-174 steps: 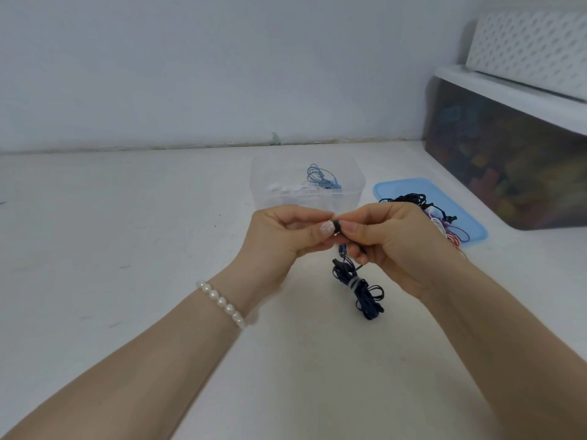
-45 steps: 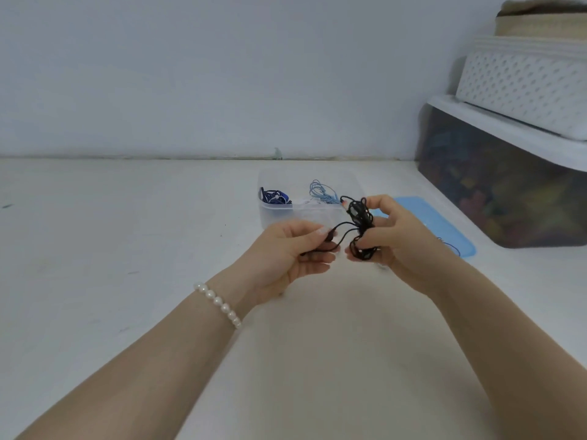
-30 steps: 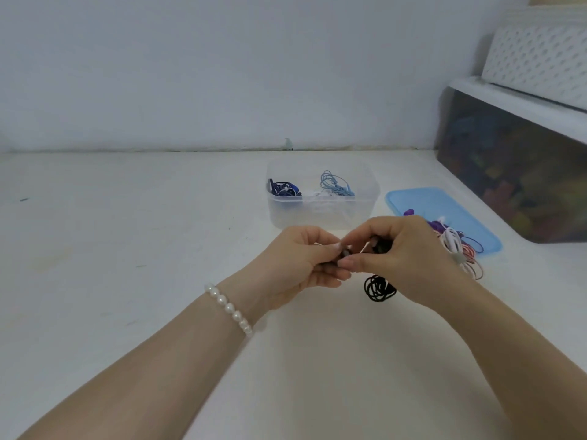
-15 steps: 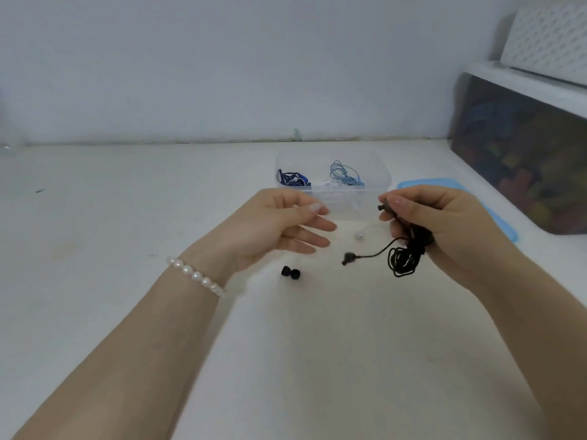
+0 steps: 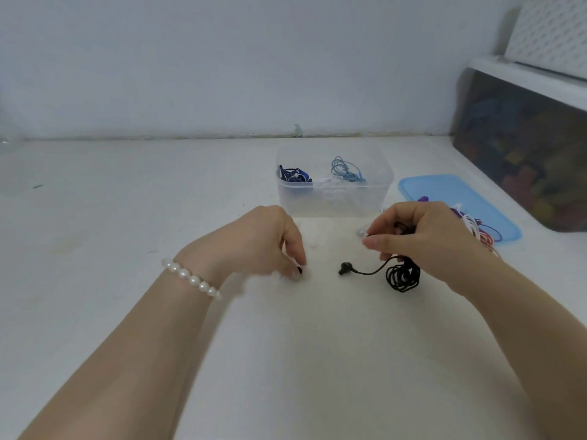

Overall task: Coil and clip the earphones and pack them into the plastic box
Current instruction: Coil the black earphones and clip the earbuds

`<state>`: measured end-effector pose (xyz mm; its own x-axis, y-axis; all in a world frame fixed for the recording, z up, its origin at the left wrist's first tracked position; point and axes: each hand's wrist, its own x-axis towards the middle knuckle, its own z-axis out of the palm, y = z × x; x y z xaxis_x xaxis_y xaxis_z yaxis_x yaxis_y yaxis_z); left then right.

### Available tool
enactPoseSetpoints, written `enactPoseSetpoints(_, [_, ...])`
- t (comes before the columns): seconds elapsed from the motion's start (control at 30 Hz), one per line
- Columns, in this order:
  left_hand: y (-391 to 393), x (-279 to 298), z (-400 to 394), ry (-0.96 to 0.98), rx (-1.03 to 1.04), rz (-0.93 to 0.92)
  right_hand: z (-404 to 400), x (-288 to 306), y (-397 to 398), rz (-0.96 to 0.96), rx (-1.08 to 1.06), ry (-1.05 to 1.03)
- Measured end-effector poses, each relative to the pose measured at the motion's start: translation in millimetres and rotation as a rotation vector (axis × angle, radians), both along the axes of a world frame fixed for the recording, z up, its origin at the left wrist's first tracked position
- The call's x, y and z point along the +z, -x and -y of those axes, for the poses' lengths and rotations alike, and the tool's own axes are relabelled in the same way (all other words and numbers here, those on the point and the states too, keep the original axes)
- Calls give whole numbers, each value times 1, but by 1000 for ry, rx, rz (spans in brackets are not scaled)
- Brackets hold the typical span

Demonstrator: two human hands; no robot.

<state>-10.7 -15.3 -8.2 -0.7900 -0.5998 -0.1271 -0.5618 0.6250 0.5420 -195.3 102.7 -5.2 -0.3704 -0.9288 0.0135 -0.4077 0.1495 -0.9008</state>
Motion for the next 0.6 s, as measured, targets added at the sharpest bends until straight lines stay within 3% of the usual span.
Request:
enactPoseSetpoints(0.43, [-4, 3, -2, -39, 47, -53, 0, -1, 1, -37, -1, 1])
enactPoseSetpoints(0.6, [-9, 7, 2, -93, 88, -178, 0, 0, 0, -27, -4, 9])
